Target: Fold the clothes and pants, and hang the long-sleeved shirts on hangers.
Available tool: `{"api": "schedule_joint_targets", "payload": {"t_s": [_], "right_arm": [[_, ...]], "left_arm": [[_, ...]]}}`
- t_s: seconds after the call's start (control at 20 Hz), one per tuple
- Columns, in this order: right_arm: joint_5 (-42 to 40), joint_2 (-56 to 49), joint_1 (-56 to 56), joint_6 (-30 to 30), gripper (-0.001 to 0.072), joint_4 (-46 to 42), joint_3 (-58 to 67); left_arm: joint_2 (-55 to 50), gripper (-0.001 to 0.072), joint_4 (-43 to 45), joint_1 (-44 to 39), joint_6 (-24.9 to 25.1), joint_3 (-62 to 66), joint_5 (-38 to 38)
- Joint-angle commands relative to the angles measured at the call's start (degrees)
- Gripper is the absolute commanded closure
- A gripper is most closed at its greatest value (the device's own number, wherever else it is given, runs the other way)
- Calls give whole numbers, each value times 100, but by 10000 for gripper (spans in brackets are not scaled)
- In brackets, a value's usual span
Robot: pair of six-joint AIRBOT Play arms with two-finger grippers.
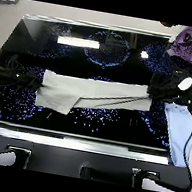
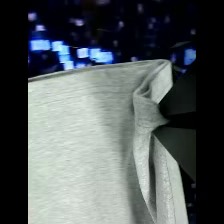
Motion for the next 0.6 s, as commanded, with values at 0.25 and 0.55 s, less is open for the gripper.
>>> {"api": "schedule_joint_targets", "payload": {"t_s": [0.25,0.55], "right_arm": [[-79,-1082,28,24,683,55,960],[-437,-1366,33,35,682,334,992]], "left_arm": [[-1768,691,-4,-94,-297,2240,48],[-2649,690,-11,-155,-459,2970,44]]}}
